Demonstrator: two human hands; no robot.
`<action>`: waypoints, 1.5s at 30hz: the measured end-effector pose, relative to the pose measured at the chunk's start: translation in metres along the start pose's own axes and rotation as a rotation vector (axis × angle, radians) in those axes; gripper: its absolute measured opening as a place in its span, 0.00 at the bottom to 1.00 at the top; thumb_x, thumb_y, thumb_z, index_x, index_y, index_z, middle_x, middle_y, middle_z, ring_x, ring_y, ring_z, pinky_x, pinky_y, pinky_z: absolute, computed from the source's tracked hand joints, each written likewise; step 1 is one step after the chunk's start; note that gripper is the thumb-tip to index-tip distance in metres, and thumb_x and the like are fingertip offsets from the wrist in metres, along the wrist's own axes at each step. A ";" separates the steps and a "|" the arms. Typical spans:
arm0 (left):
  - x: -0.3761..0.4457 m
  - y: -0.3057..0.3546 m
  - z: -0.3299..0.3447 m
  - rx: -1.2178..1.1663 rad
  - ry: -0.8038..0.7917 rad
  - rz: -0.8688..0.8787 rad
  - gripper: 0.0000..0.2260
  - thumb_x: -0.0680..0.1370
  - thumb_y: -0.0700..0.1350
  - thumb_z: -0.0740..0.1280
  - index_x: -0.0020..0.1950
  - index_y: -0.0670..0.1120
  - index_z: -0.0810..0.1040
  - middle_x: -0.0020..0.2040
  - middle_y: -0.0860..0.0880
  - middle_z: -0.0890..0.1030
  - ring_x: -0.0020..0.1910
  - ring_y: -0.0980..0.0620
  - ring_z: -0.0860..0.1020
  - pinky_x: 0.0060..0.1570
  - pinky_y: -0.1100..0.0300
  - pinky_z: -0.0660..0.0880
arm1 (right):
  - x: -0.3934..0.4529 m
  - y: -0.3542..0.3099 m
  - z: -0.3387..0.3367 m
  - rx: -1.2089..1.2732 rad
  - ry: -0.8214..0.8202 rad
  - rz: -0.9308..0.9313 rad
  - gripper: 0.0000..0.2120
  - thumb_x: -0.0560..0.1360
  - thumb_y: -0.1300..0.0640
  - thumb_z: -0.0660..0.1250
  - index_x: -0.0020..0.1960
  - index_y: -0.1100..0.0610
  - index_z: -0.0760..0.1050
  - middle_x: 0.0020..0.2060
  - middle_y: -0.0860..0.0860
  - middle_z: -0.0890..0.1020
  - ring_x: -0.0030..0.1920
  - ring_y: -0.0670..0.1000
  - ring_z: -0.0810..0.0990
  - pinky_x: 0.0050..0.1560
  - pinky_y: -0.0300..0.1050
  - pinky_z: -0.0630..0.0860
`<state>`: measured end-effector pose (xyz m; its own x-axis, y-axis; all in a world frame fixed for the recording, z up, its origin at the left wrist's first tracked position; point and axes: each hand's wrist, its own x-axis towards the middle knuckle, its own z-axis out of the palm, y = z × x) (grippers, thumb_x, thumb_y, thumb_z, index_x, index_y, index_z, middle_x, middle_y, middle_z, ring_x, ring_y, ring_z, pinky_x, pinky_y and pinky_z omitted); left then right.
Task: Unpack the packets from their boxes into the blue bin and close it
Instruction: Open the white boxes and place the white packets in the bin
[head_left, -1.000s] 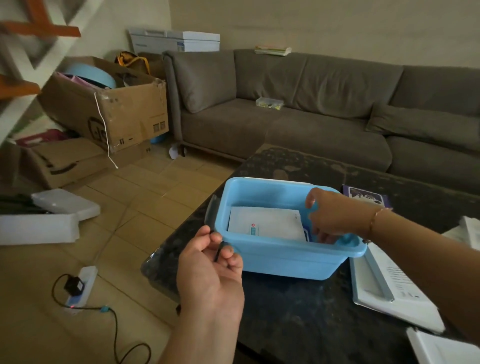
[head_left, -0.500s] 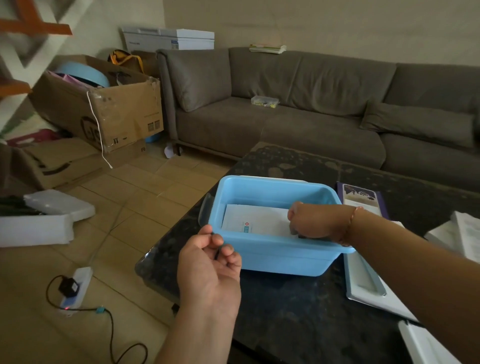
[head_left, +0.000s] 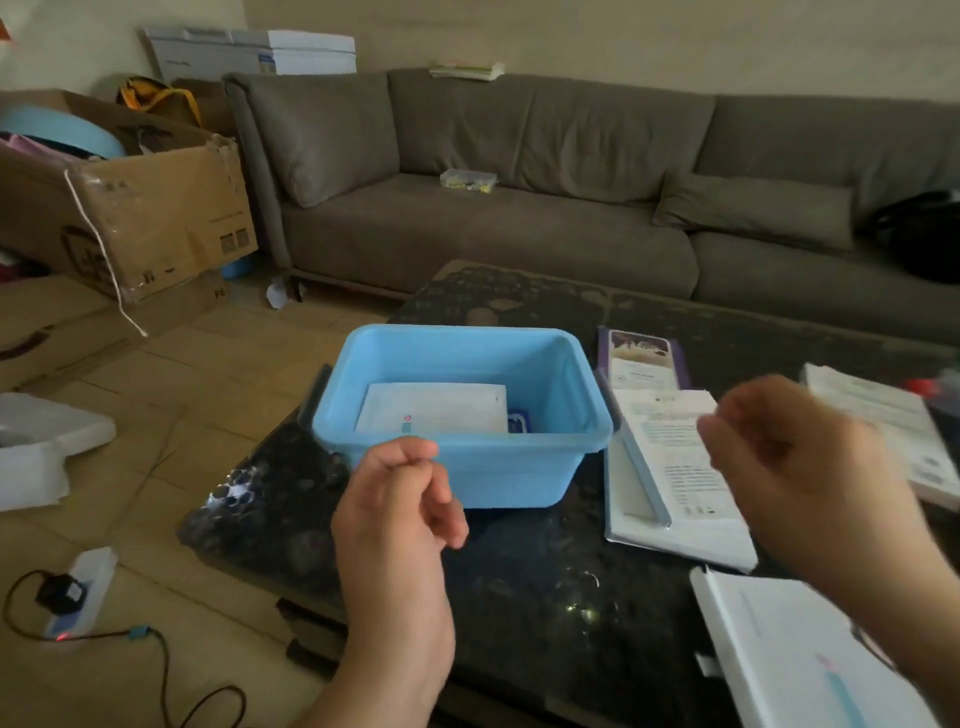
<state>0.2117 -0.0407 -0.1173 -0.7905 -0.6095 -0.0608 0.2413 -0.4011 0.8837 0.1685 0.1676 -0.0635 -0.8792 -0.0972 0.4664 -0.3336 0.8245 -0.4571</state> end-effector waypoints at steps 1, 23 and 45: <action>-0.006 -0.010 0.002 0.094 -0.072 -0.004 0.15 0.78 0.31 0.58 0.37 0.46 0.77 0.28 0.48 0.71 0.25 0.50 0.68 0.26 0.59 0.64 | -0.024 0.012 -0.005 -0.036 -0.034 0.005 0.09 0.73 0.43 0.66 0.38 0.46 0.72 0.27 0.42 0.77 0.26 0.42 0.75 0.24 0.39 0.70; -0.092 -0.098 0.060 0.823 -0.870 -0.445 0.07 0.80 0.48 0.67 0.47 0.45 0.80 0.35 0.46 0.83 0.31 0.49 0.82 0.28 0.58 0.74 | -0.149 0.093 0.016 -0.232 0.120 -0.101 0.19 0.73 0.48 0.61 0.26 0.53 0.64 0.21 0.48 0.68 0.21 0.50 0.67 0.20 0.39 0.61; -0.084 -0.099 0.073 0.779 -0.892 -0.411 0.09 0.76 0.33 0.70 0.42 0.43 0.72 0.38 0.44 0.84 0.36 0.50 0.84 0.33 0.60 0.79 | -0.153 0.101 0.012 -0.233 0.211 -0.111 0.21 0.76 0.48 0.58 0.26 0.54 0.64 0.21 0.48 0.67 0.22 0.51 0.66 0.27 0.35 0.55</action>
<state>0.2135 0.1004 -0.1657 -0.9068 0.2615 -0.3308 -0.2693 0.2443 0.9315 0.2655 0.2589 -0.1901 -0.7438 -0.0963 0.6615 -0.3152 0.9231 -0.2201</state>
